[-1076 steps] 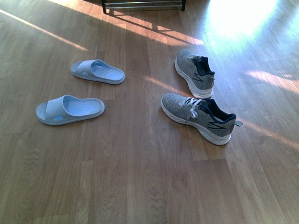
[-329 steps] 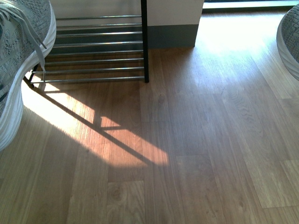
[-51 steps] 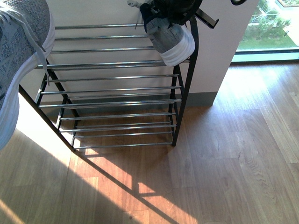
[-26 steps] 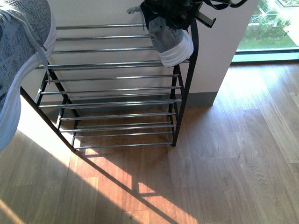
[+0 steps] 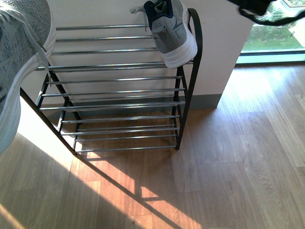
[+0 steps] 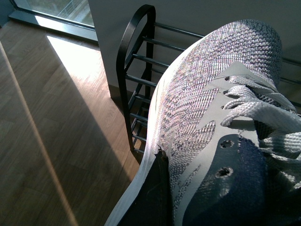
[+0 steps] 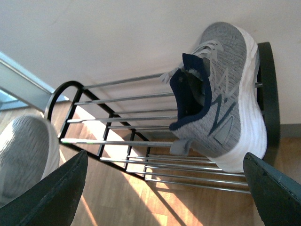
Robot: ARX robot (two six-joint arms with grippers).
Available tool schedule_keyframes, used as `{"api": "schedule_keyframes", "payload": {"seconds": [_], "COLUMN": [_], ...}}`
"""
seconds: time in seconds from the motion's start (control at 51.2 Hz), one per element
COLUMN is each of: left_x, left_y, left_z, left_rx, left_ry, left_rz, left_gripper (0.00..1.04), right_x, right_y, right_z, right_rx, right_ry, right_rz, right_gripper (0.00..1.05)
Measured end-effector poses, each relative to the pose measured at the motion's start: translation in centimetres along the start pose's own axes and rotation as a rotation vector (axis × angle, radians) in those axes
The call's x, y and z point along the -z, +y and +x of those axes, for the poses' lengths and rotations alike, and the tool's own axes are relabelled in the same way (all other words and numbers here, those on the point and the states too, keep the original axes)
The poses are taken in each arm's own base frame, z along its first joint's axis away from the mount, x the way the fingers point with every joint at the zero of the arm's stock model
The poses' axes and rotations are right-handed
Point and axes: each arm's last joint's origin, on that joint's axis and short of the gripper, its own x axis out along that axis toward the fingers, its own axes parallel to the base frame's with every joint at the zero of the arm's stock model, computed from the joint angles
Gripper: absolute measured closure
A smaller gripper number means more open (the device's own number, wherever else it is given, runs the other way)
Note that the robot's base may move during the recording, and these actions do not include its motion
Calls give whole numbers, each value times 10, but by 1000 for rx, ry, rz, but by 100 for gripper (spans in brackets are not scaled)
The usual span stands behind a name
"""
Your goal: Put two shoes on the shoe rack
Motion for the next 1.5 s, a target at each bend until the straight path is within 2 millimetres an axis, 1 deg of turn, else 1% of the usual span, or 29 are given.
{"api": "schedule_keyframes", "payload": {"seconds": [0.02, 0.039, 0.059, 0.098, 0.156, 0.176, 0.195, 0.254, 0.293, 0.41, 0.469, 0.586, 0.644, 0.683, 0.703, 0.742, 0.762, 0.801, 0.879, 0.937, 0.957, 0.976, 1.015, 1.094, 1.25, 1.308, 1.445, 1.504], "left_x": [0, 0, 0, 0, 0, 0, 0, 0, 0, 0, 0, 0, 0, 0, 0, 0, 0, 0, 0, 0, 0, 0, 0, 0, 0, 0, 0, 0], "left_y": [0, 0, 0, 0, 0, 0, 0, 0, 0, 0, 0, 0, 0, 0, 0, 0, 0, 0, 0, 0, 0, 0, 0, 0, 0, 0, 0, 0], "left_z": [0, 0, 0, 0, 0, 0, 0, 0, 0, 0, 0, 0, 0, 0, 0, 0, 0, 0, 0, 0, 0, 0, 0, 0, 0, 0, 0, 0], "left_rx": [0, 0, 1, 0, 1, 0, 0, 0, 0, 0, 0, 1, 1, 2, 1, 0, 0, -2, 0, 3, 3, 3, 2, 0, 1, 1, 1, 0], "left_ry": [0, 0, 0, 0, 0, 0, 0, 0, 0, 0, 0, 0, 1, 1, 1, 0, 0, -1, 0, 1, 1, 1, 1, 0, 1, 1, 0, 0], "left_rz": [0, 0, 0, 0, 0, 0, 0, 0, 0, 0, 0, 0, 0, 0, 0, 0, 0, 0, 0, 0, 0, 0, 0, 0, 0, 0, 0, 0], "left_gripper": [103, 103, 103, 103, 103, 103, 103, 103, 103, 103, 103, 103, 103, 103, 103, 103, 103, 103, 103, 103, 103, 103, 103, 103, 103, 103, 103, 103], "right_x": [1, 4, 6, 11, 16, 19, 24, 32, 37, 44, 43, 40, 42, 45, 46, 48, 49, 50, 57, 61, 62, 63, 65, 69, 74, 75, 78, 79], "right_y": [-1, -3, -4, -7, -11, -14, -18, -28, -35, -50, -51, -50, -50, -54, -55, -60, -63, -68, -74, -78, -79, -80, -82, -86, -91, -94, -101, -101], "right_z": [-10, -25, -30, -51, -71, -80, -95, -120, -135, -165, -173, -177, -175, -177, -178, -182, -186, -191, -197, -201, -201, -203, -206, -211, -218, -221, -226, -227], "right_rx": [-15, -36, -41, -59, -76, -89, -99, -99, -99, -65, -59, -67, 53, 169, 196, 303, 356, 390, 391, 392, 393, 394, 395, 398, 399, 373, 409, 398], "right_ry": [-1, -3, -4, -19, -26, -22, -19, -21, -17, -68, -106, -132, -224, -310, -328, -384, -406, -424, -418, -412, -411, -412, -413, -415, -417, -411, -423, -440], "right_rz": [-25, -57, -62, -112, -158, -177, -197, -221, -221, -228, -233, -246, -286, -318, -317, -322, -324, -328, -339, -345, -347, -348, -350, -351, -355, -360, -353, -359], "right_gripper": [9, 9, 9, 9, 9, 9, 9, 9, 9, 9, 9, 9, 15, 22, 24, 31, 36, 45, 61, 71, 73, 79, 85, 103, 103, 103, 103, 103]}}
